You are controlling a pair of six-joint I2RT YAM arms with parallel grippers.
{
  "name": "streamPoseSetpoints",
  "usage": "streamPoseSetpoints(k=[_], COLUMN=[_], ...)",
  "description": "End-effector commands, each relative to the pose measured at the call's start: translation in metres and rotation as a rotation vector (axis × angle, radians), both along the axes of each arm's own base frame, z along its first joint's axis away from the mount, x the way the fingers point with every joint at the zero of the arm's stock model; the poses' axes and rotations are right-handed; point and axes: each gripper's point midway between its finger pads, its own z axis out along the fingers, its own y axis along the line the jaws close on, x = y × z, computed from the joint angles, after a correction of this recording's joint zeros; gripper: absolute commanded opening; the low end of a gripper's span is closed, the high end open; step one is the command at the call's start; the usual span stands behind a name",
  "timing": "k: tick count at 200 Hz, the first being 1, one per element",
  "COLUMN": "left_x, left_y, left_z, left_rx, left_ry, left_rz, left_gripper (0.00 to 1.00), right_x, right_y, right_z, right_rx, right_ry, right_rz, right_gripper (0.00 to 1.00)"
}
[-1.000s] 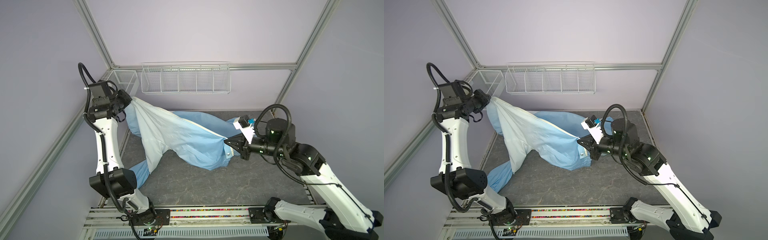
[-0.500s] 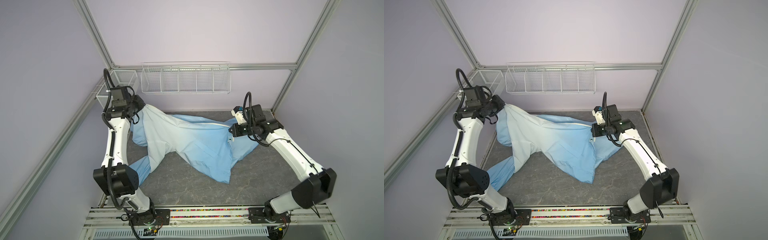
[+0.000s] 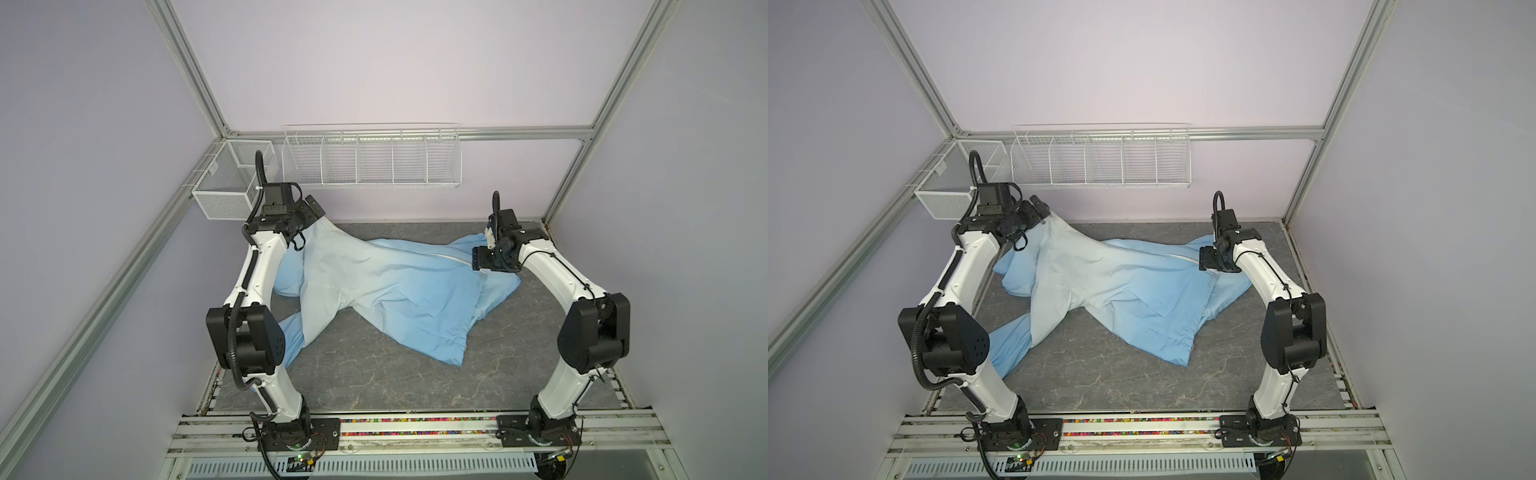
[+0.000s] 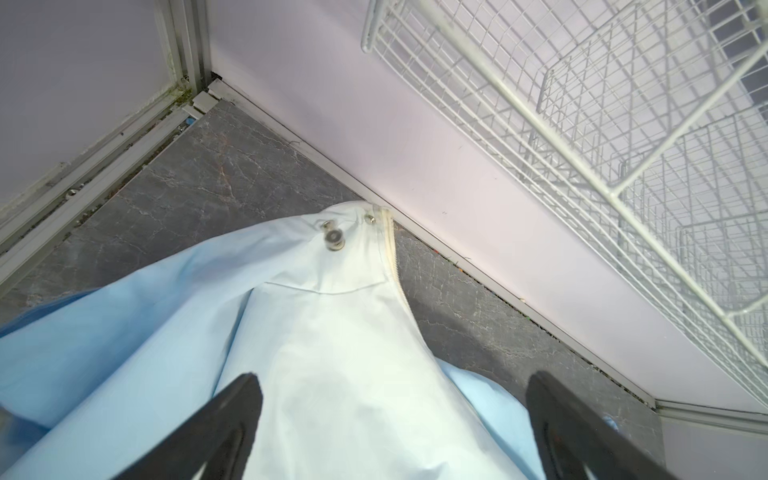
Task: Zip up the jacket
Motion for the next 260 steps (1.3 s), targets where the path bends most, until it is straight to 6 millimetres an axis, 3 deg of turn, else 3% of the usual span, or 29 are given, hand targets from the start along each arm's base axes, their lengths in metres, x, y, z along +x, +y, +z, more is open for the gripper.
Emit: streamPoseSetpoints(k=[1, 33, 44, 90, 107, 118, 133, 167, 200, 229, 260], left_x=[-0.025, -0.074, -0.089, -0.162, -0.175, -0.181, -0.184, -0.175, -0.163, -0.145, -0.117], left_y=[0.01, 0.003, -0.01, -0.051, -0.063, -0.067, -0.068, -0.064, -0.044, -0.026, -0.015], left_z=[0.015, 0.004, -0.012, -0.108, -0.138, -0.156, -0.176, -0.204, -0.238, -0.245, -0.242], left_rx=[0.026, -0.04, -0.104, -0.254, -0.323, -0.349, -0.365, -0.309, -0.276, -0.273, -0.229], left_ry=[-0.04, -0.065, -0.055, 0.139, 0.163, 0.198, 0.23, 0.311, 0.386, 0.392, 0.396], left_rz=[0.057, 0.042, -0.008, -0.086, -0.097, -0.093, -0.088, -0.074, -0.005, 0.03, 0.027], left_gripper=[1.0, 0.99, 0.9, 0.53, 0.31, 0.12, 0.0, 0.06, 0.0, 0.0, 0.0], right_x=[0.007, 0.017, 0.021, 0.035, 0.036, 0.035, 0.033, 0.022, 0.007, -0.009, -0.03], right_y=[0.002, 0.005, 0.005, 0.003, 0.003, 0.004, 0.006, 0.023, 0.041, 0.056, 0.087], right_z=[-0.002, -0.02, -0.024, -0.046, -0.054, -0.059, -0.066, -0.086, -0.105, -0.12, -0.126], right_rx=[-0.027, -0.041, -0.044, -0.085, -0.092, -0.09, -0.071, -0.015, 0.026, 0.042, 0.082], right_ry=[-0.014, 0.009, 0.009, 0.024, 0.033, 0.04, 0.048, 0.082, 0.111, 0.141, 0.151], right_rz=[0.015, 0.029, 0.031, 0.031, 0.036, 0.04, 0.043, 0.058, 0.082, 0.113, 0.165], right_gripper=[0.88, 0.9, 0.9, 0.9, 0.88, 0.86, 0.81, 0.67, 0.56, 0.49, 0.46])
